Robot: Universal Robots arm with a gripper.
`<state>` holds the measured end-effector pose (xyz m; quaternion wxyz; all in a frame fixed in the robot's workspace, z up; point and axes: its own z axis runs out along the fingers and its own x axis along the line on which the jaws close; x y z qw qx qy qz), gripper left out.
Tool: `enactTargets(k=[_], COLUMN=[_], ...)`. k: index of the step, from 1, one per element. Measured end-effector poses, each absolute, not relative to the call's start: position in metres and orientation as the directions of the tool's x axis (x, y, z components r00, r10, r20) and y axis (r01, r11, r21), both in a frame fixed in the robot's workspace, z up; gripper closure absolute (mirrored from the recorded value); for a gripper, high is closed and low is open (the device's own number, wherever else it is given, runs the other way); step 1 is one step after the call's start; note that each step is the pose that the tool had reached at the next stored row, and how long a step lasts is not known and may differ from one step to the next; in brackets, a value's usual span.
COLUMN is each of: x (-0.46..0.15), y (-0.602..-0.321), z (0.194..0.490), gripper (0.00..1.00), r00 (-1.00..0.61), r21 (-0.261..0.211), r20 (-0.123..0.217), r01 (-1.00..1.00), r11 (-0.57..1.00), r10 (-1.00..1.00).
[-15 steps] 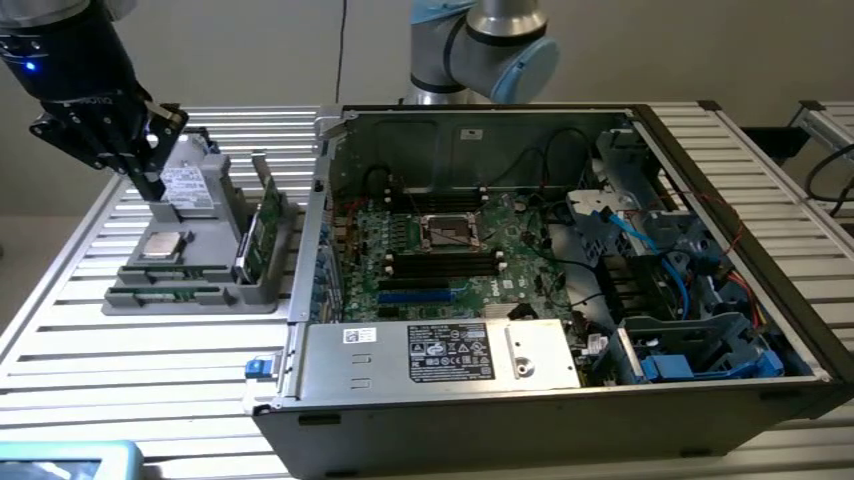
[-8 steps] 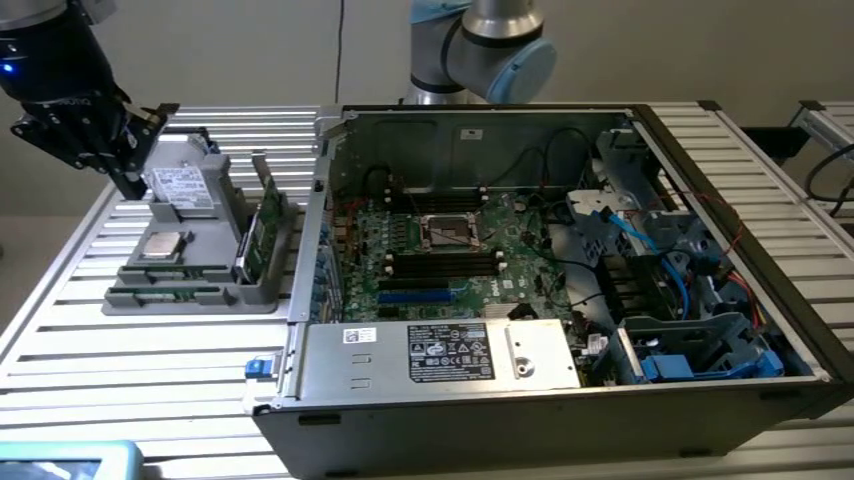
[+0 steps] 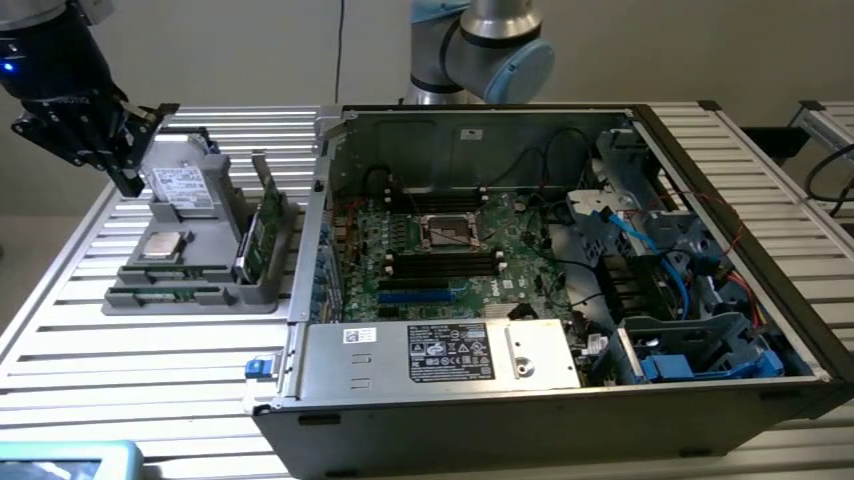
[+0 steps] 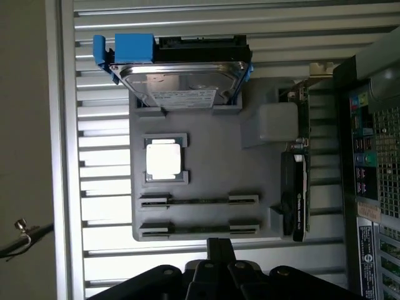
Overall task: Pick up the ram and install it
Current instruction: 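Pick up the ram and move it above insertion slot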
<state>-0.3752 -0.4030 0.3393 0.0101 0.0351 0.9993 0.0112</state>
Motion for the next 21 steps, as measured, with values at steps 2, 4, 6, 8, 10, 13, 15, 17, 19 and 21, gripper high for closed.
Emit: enactTargets(k=[2,4,6,8,10,13,15,17,19,21], x=[-0.3751,-0.3751,-0.3751,-0.3752,-0.3751,-0.3751,-0.3752,-0.3753,-0.3753,-0.3753], y=[-0.4028,-0.4028,-0.4028,-0.4028,-0.4028,-0.4028,-0.4027,-0.4027,-0.4027,-0.4028], z=[0.3391,0.3392,0.3392,0.3392,0.3391,0.3391,0.3392,0.3392,0.3391,0.3392], gripper=[0.89,0.89,0.89,0.89,0.89,0.89,0.89,0.89,0.89,0.89], r00=[-0.997,-0.997,-0.997,-0.997,-0.997,-0.997,-0.998,-1.000,-1.000,-0.999], r21=[0.023,0.023,0.023,0.023,0.023,0.023,0.023,0.023,0.023,0.023], r20=[-0.019,-0.019,-0.019,-0.019,-0.019,-0.019,-0.019,-0.019,-0.019,-0.019], r01=[0.070,0.070,0.070,0.070,0.070,0.070,0.058,0.022,-0.014,-0.050], r11=[0.997,0.997,0.997,0.997,0.997,0.997,0.998,0.999,1.000,0.998], r10=[0.070,0.070,0.070,0.070,0.070,0.070,0.058,0.023,-0.013,-0.050])
